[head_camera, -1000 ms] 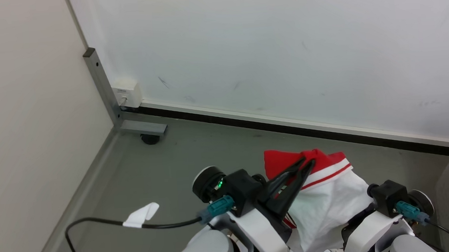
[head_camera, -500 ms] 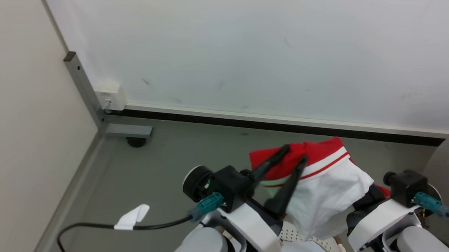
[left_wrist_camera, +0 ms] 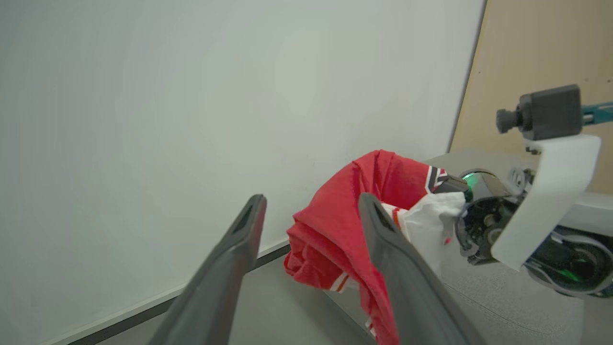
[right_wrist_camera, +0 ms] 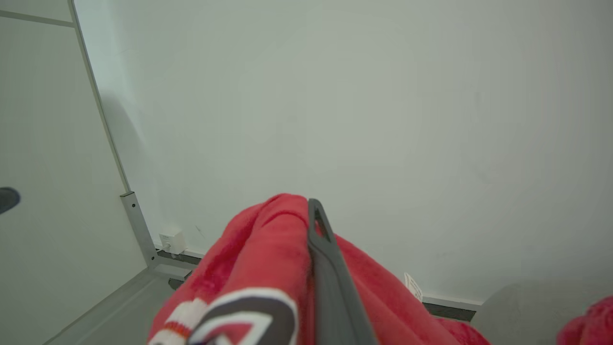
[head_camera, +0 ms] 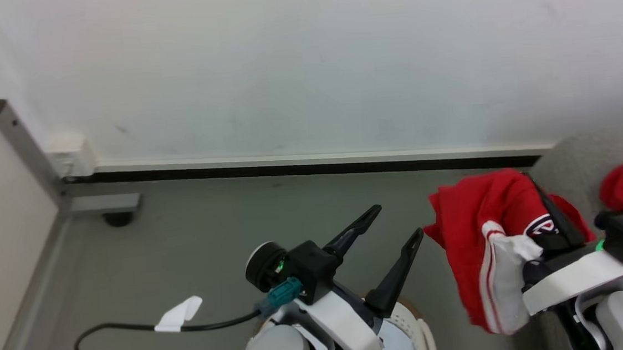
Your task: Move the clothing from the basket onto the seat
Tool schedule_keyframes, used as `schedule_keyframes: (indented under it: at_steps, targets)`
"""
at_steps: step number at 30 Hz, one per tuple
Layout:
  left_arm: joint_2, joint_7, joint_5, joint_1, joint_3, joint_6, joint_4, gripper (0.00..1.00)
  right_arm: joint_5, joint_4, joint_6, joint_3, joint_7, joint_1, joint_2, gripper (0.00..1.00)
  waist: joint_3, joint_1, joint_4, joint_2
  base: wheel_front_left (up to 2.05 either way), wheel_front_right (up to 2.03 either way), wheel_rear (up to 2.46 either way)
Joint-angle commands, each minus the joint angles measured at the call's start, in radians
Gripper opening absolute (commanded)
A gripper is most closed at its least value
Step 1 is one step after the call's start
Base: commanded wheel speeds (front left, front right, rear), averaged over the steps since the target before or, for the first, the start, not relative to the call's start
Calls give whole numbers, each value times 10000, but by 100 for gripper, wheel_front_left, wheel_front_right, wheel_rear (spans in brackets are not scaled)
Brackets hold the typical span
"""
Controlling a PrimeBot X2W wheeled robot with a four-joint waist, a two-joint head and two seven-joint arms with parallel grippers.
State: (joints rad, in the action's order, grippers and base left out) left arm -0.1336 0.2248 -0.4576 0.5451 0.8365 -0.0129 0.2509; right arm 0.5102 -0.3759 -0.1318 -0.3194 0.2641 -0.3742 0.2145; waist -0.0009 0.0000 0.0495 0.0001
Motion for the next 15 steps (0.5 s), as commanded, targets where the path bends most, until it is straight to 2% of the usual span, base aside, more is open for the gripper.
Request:
schedule_keyframes:
  at_steps: [1, 15]
  targets:
    - [-33, 122, 62, -105, -11, -33, 38, 100, 23, 186, 23, 183, 2, 108, 113, 0, 201, 0, -651, -1, 0, 0, 0]
    - [22, 397, 349, -116, -278, -27, 519, 100, -523, 1529, 23, 1172, 2, 545, 523, 0, 607, 0, -3425, -1, 0, 0, 0]
